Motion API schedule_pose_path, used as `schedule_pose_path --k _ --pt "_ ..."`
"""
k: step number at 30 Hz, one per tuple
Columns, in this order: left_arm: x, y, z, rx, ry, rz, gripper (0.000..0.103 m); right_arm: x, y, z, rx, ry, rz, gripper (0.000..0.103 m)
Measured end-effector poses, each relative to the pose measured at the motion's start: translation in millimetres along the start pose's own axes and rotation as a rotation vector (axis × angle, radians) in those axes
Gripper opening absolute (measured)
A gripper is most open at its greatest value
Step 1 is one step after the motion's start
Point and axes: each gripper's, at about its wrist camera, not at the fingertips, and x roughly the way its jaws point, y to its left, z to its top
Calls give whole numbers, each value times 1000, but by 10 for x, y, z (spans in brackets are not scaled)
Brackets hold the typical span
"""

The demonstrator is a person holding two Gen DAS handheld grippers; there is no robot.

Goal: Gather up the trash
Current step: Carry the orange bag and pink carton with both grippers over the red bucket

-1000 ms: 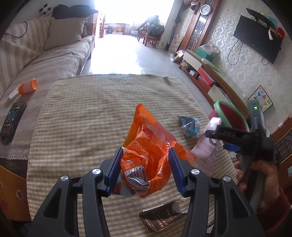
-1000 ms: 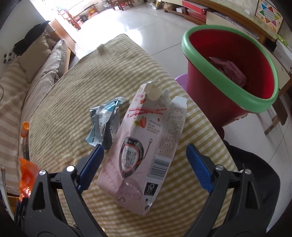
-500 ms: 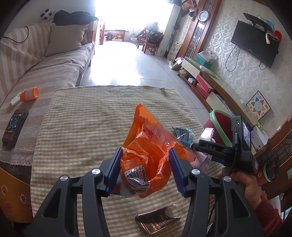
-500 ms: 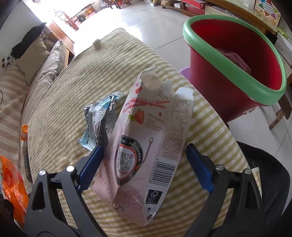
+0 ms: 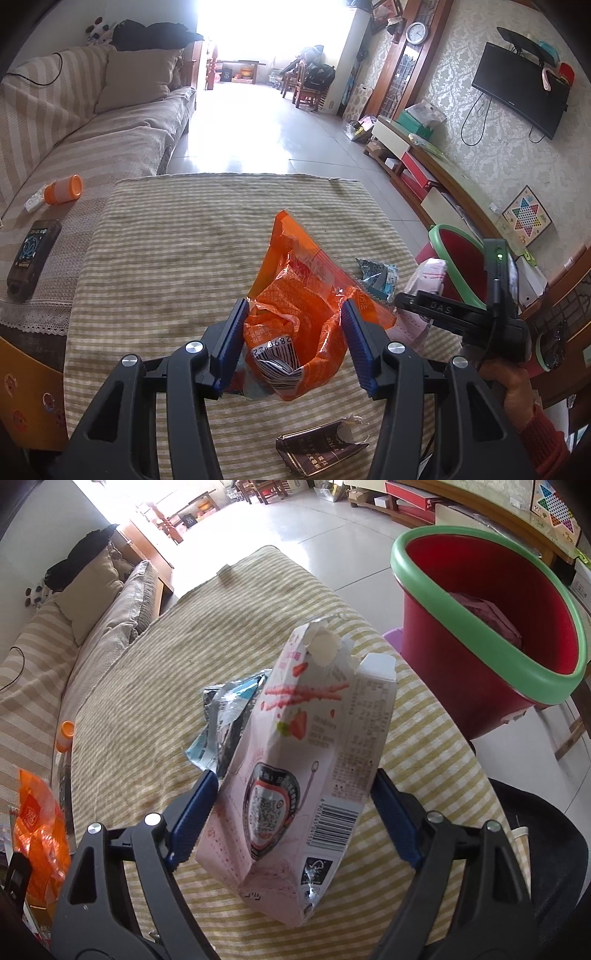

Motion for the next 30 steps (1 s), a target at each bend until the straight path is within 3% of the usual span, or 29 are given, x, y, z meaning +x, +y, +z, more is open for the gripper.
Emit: schedule_pose_path --k 13,30 --pt "44 -149 175 -7 -30 -6 49 -786 -29 -18 -92 -171 -12 83" --pt "371 -1226 667 102 -57 -123 49 -1552 -585 371 -86 -375 -61 83"
